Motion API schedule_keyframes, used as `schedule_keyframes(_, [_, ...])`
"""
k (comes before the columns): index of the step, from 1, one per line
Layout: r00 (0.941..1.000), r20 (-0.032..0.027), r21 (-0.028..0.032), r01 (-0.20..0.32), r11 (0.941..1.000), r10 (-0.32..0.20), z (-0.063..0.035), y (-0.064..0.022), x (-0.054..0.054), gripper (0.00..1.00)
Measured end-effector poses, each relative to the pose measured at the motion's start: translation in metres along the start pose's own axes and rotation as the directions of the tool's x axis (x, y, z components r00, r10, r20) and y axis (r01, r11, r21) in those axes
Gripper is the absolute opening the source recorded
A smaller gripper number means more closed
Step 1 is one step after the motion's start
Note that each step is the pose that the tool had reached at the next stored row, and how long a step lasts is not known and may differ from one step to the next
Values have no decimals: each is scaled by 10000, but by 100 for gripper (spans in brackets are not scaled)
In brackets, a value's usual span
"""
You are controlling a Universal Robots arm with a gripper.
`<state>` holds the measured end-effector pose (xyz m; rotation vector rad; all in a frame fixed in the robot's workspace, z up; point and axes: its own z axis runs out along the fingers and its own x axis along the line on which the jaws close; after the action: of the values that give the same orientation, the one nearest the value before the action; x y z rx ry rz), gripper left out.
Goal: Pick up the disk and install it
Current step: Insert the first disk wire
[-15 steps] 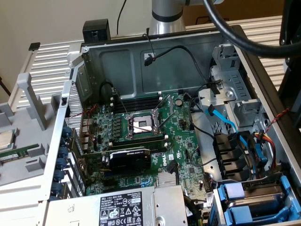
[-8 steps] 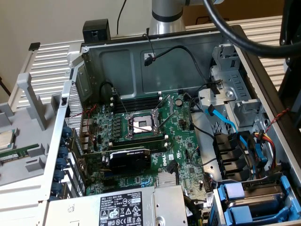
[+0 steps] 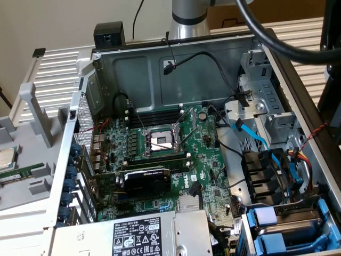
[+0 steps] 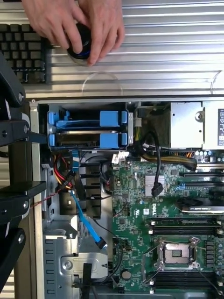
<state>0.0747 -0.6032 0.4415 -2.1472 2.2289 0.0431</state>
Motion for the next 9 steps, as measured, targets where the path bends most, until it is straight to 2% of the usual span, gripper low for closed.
schedule_keyframes(9, [9988,51,44,-490,9988,490,15,1,-15,45])
